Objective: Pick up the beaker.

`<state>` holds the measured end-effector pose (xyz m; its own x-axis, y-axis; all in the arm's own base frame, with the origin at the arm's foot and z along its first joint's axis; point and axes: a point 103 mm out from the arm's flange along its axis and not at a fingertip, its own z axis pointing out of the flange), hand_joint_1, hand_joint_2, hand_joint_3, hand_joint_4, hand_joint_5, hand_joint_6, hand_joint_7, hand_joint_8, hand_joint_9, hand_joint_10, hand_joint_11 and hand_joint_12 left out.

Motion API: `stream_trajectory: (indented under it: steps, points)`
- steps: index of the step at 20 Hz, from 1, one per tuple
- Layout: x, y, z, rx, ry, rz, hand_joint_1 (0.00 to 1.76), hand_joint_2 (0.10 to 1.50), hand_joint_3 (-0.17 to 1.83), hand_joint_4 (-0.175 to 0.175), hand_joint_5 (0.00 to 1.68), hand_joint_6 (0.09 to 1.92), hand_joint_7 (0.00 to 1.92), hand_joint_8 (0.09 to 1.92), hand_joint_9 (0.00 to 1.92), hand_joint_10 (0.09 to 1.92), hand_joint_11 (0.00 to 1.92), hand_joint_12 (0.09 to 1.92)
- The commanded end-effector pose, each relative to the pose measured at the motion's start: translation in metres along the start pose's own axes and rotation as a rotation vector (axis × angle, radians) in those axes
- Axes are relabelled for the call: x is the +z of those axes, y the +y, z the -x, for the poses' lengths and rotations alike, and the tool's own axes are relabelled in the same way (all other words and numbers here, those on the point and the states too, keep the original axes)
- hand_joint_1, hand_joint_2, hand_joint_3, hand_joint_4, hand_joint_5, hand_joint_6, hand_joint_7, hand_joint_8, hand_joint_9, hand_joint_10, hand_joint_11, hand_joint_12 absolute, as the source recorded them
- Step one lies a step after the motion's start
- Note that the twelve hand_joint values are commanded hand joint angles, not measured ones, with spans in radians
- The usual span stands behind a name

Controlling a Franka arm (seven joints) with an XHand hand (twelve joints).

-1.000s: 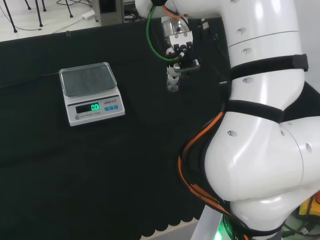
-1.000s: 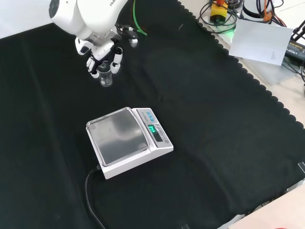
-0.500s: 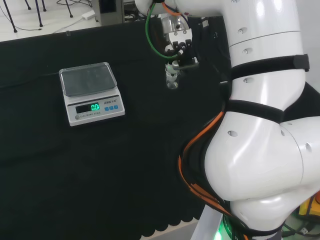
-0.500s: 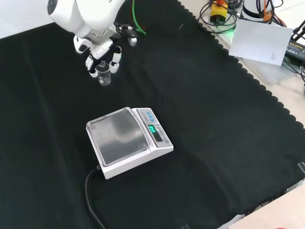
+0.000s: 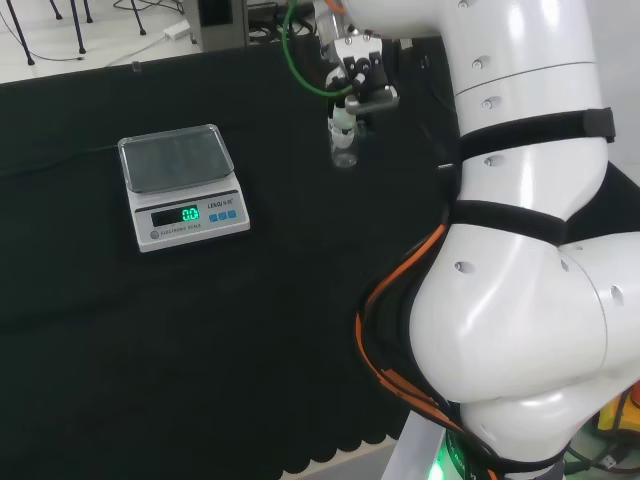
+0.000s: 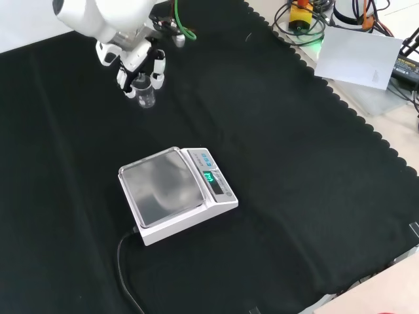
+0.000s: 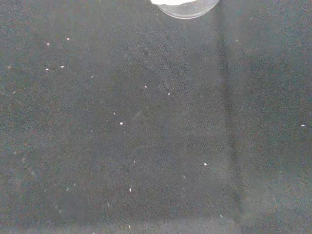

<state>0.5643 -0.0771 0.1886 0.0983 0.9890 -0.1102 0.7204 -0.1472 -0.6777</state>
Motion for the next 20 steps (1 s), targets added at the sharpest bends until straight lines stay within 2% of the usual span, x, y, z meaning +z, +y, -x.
stream_trajectory:
  steps: [1, 3, 5, 9, 15, 20]
  points:
    - [-0.034, -0.033, 0.005, -0.025, -0.042, 0.008, 1.19, 1.32, -0.15, -0.164, 0.61, 1.27, 0.53, 1.00, 0.84, 1.02, 0.86, 1.07]
    - [-0.041, -0.041, 0.006, -0.028, -0.048, 0.010, 1.10, 1.32, -0.08, -0.173, 0.65, 1.41, 0.53, 1.03, 0.84, 1.04, 0.86, 1.08]
    - [-0.051, -0.055, 0.007, -0.030, -0.060, 0.019, 1.08, 1.32, -0.06, -0.175, 0.66, 1.46, 0.54, 1.05, 0.84, 1.05, 0.85, 1.09]
    - [-0.069, -0.079, 0.009, -0.030, -0.077, 0.038, 1.07, 1.31, -0.05, -0.175, 0.66, 1.47, 0.55, 1.06, 0.85, 1.06, 0.85, 1.09]
    - [-0.119, -0.150, 0.012, -0.034, -0.103, 0.113, 1.07, 1.31, -0.04, -0.175, 0.66, 1.47, 0.56, 1.07, 0.86, 1.06, 0.85, 1.10]
    - [-0.145, -0.194, 0.006, -0.044, -0.125, 0.169, 1.07, 1.31, -0.04, -0.175, 0.66, 1.47, 0.57, 1.08, 0.86, 1.07, 0.85, 1.10]
